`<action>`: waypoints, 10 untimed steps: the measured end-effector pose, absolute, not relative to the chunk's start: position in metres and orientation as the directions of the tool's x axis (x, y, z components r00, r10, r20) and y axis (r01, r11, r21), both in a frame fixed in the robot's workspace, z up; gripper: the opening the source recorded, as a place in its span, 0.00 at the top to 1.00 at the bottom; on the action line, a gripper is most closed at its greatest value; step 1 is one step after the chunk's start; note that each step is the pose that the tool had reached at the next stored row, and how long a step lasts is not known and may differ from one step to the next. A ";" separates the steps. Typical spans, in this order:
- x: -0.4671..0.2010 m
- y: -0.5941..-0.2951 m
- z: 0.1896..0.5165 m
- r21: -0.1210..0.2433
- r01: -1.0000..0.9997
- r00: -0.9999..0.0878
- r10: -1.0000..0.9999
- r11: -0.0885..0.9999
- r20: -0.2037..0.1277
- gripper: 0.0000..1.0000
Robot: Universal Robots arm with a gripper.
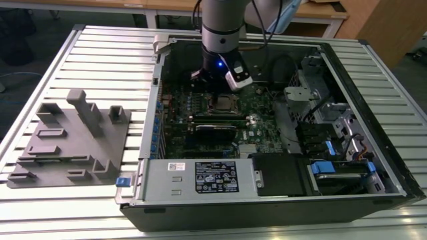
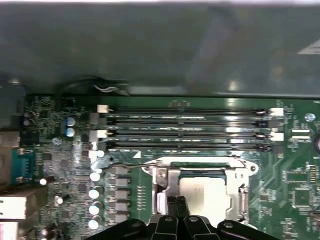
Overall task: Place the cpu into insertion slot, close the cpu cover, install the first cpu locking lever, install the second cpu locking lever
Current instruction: 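Close the cpu cover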
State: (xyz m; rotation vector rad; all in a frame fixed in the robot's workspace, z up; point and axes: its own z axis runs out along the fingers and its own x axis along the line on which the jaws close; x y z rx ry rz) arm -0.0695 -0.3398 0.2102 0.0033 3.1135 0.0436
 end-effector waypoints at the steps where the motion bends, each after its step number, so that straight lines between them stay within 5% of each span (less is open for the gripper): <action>1: -0.071 -0.340 0.210 0.028 0.002 -1.000 0.003 1.000 -0.028 0.89; 10: -0.073 -0.340 0.206 0.028 0.002 -1.000 0.003 1.000 -0.028 0.89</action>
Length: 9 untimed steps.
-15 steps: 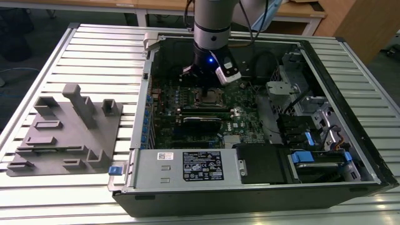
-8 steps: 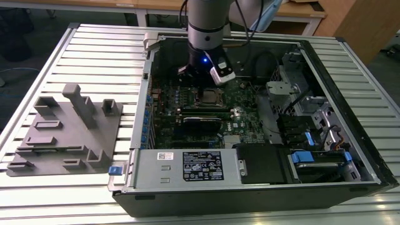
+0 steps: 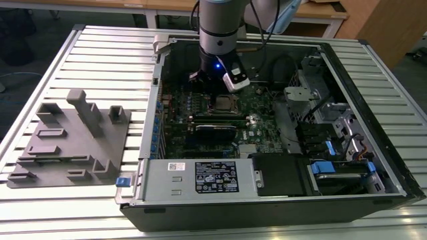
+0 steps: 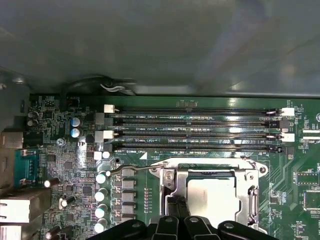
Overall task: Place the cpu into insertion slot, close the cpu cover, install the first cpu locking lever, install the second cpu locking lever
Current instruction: 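Close the cpu cover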
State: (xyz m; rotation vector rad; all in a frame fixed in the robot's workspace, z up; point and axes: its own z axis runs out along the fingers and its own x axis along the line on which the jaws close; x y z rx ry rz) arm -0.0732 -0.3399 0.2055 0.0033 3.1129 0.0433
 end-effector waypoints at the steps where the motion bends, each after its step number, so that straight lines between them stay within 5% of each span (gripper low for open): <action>1: -0.073 -0.340 0.205 0.028 0.002 -1.000 0.003 1.000 -0.028 0.89; 9: -0.075 -0.340 0.203 0.028 0.002 -1.000 0.003 1.000 -0.029 0.89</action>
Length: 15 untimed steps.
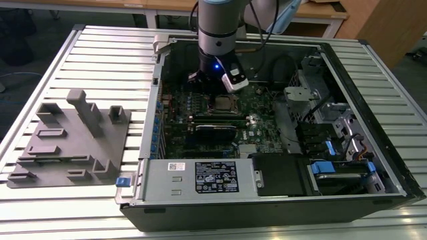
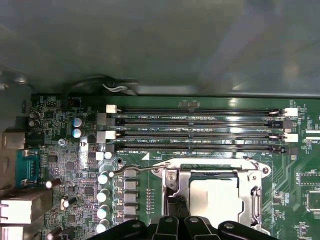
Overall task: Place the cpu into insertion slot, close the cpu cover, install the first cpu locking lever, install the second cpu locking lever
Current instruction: 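Close the cpu cover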
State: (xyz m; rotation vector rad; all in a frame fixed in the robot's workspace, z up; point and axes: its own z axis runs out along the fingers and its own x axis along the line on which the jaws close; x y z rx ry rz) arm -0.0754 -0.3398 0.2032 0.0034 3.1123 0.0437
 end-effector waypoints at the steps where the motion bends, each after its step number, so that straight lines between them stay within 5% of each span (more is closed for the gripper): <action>1: -0.076 -0.340 0.202 0.028 0.002 -1.000 0.003 1.000 -0.029 0.89; 15: -0.076 -0.340 0.198 0.027 0.002 -1.000 0.003 1.000 -0.028 0.89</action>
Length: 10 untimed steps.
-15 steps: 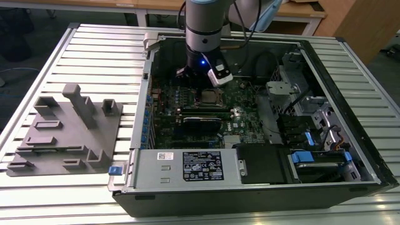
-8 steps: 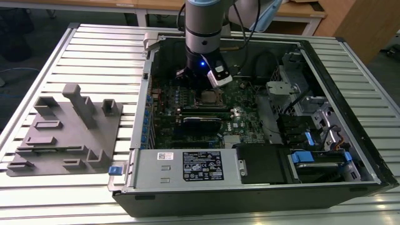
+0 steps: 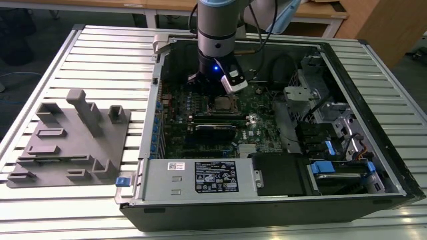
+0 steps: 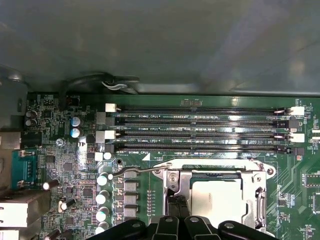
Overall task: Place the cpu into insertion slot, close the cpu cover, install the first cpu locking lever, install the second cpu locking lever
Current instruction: 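Close the cpu cover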
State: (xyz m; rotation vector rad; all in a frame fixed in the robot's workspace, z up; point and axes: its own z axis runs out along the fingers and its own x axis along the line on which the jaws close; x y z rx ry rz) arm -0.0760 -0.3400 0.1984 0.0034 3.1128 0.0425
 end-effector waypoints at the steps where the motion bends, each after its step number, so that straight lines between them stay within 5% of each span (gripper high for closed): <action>1: -0.076 -0.340 0.198 0.027 0.002 -1.000 0.003 1.000 -0.029 0.89; 10: -0.076 -0.340 0.198 0.028 0.002 -1.000 0.003 1.000 -0.029 0.89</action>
